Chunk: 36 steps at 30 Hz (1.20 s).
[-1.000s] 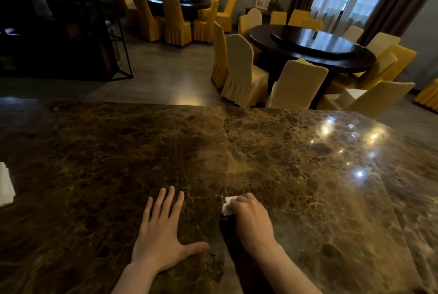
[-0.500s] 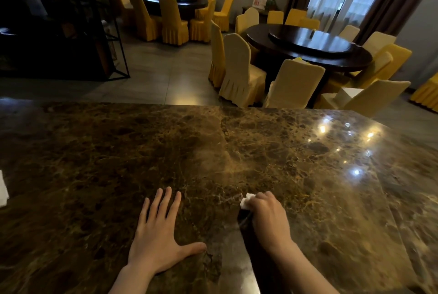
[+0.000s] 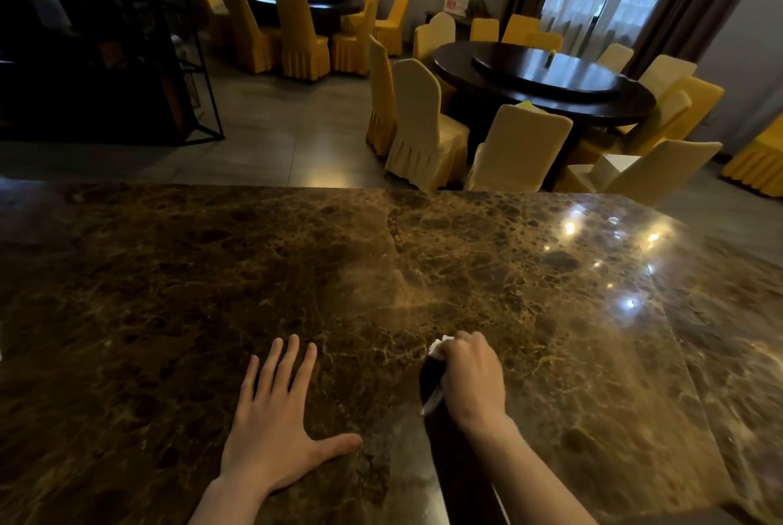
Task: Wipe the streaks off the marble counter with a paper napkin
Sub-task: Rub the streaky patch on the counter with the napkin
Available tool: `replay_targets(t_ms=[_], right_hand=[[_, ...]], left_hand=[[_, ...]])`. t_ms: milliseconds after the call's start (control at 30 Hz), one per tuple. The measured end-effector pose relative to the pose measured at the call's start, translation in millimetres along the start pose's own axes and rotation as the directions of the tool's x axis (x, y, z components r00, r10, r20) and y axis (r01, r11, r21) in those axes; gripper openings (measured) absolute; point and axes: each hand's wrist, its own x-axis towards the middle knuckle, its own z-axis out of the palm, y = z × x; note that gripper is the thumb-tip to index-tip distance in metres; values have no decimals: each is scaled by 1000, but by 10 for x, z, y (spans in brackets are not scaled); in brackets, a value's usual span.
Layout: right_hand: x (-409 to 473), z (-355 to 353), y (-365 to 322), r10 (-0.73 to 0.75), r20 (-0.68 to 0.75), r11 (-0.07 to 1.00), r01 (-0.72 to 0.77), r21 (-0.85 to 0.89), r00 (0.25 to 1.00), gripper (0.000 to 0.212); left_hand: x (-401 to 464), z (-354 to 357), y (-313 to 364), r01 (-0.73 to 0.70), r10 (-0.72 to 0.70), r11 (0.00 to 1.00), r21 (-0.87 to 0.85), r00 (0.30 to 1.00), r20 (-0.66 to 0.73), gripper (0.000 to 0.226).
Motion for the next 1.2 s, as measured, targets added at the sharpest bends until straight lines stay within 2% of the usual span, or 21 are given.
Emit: replay_targets(t_ms=[133,200,333,400,467,600,633,667,733,800,867,967,1033,1133,1200], right_hand=[[-506,180,-121,-202,79,979,199,43,976,14],[-563,155,22,-222,87,975,220,33,971,12],[-254,-86,268,26,-9,1000,-26,12,1000,19],[-185,-124,192,95,-18,995,-95,-22,995,18],[-279,-87,5,38,16,999,-37,-14,999,13],[-663,-34,-182,-189,157,980,177,86,969,13],[-671,-81,-136,-197,163,977,179,119,967,13],[-645,-144,-67,-145,137,976,118,184,980,13],[-496,-295,135,105,-6,922,-95,376,994,21],[-273,-433,399,351,-78,823,-268,502,933,28],[-74,-483,565,458,-36,752,-366,548,888,26],[44,-373,567,455,-54,810,-388,440,889,26],[16,-257,476,372,-48,893,-343,291,927,27],[-87,-62,251,206,-53,974,-200,105,977,25],[-195,44,12,58,-54,997,-55,62,997,21]], left_hand=[[6,11,6,-1,0,1000,-7,1000,-22,141],[-2,16,4,-4,4,1000,-1,1000,-20,141],[3,4,6,1,-1,1000,2,1000,-18,142],[1,12,4,6,-6,1000,-7,1000,-18,142],[3,19,-5,7,-7,1000,3,1000,-11,142],[27,25,8,23,-23,1000,13,1000,5,143],[22,20,10,22,-22,1000,15,1000,9,143],[16,10,13,21,-22,1000,21,1000,14,143],[29,-9,23,31,-32,999,38,999,25,143],[25,-16,39,35,-37,998,49,999,35,144],[16,-30,42,34,-36,998,53,999,40,144],[22,-34,37,36,-38,998,44,998,41,144],[16,-29,41,32,-34,998,48,999,36,143],[19,-21,31,30,-31,999,42,999,32,143],[22,-12,25,26,-27,999,42,999,27,143]])
